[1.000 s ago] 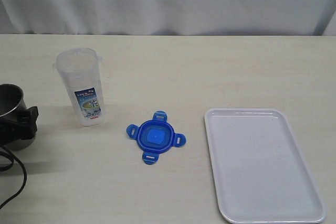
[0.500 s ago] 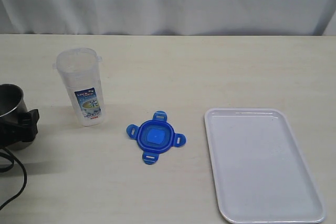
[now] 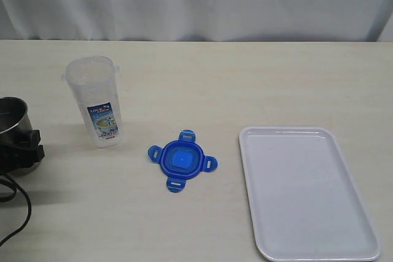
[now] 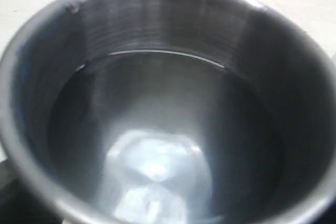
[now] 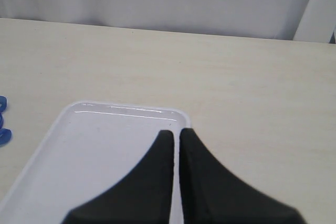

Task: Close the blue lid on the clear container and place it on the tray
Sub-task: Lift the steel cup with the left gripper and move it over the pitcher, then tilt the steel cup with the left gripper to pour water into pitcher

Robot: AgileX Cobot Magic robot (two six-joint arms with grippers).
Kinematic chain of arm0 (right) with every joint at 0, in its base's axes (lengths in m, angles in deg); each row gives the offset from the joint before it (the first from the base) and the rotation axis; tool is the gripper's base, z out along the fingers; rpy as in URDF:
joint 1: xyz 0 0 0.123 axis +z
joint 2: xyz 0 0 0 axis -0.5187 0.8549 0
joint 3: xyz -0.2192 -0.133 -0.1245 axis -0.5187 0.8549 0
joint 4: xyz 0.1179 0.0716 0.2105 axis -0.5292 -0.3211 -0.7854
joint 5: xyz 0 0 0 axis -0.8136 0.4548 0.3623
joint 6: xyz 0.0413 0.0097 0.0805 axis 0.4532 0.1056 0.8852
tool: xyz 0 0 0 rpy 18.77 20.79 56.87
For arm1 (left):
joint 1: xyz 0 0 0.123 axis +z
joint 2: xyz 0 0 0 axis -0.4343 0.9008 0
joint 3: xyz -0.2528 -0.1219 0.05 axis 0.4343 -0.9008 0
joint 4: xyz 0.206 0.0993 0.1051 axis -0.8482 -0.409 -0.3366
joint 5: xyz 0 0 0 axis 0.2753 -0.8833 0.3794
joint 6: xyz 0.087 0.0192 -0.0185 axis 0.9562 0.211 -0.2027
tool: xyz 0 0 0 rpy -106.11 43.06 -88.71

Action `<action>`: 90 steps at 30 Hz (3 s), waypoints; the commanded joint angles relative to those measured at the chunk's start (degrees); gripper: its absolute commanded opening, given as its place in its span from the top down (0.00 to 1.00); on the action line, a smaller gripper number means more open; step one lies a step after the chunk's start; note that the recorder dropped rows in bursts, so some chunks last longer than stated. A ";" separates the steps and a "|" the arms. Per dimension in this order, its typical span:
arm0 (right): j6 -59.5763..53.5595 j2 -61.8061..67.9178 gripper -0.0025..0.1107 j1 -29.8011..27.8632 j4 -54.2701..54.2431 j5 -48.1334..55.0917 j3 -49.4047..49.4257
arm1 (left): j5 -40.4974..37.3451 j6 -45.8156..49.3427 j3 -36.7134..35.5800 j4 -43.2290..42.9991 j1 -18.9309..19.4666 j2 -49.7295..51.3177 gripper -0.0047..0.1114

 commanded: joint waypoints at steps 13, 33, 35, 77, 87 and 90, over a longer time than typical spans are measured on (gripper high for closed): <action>-0.15 -0.31 0.94 0.08 0.17 0.04 0.09 | 3.43 -3.41 0.29 -7.45 0.06 -0.06 0.96; -0.15 -0.31 0.94 0.08 0.17 0.04 0.09 | -6.55 -1.63 5.26 -11.43 0.06 -9.98 0.96; -0.15 -0.31 0.94 0.08 0.17 0.04 0.09 | -8.68 -3.73 6.68 -13.90 0.06 -10.61 0.96; -0.15 -0.31 0.94 0.08 0.17 0.04 0.09 | -19.04 -0.44 25.37 -30.46 0.06 -11.07 0.96; -0.15 -0.31 0.94 0.08 0.17 0.04 0.09 | -17.36 10.62 25.37 -30.46 0.06 -11.07 0.96; -0.15 -0.31 0.94 0.08 0.17 0.04 0.09 | -17.36 10.62 25.37 -30.46 0.06 -11.07 0.96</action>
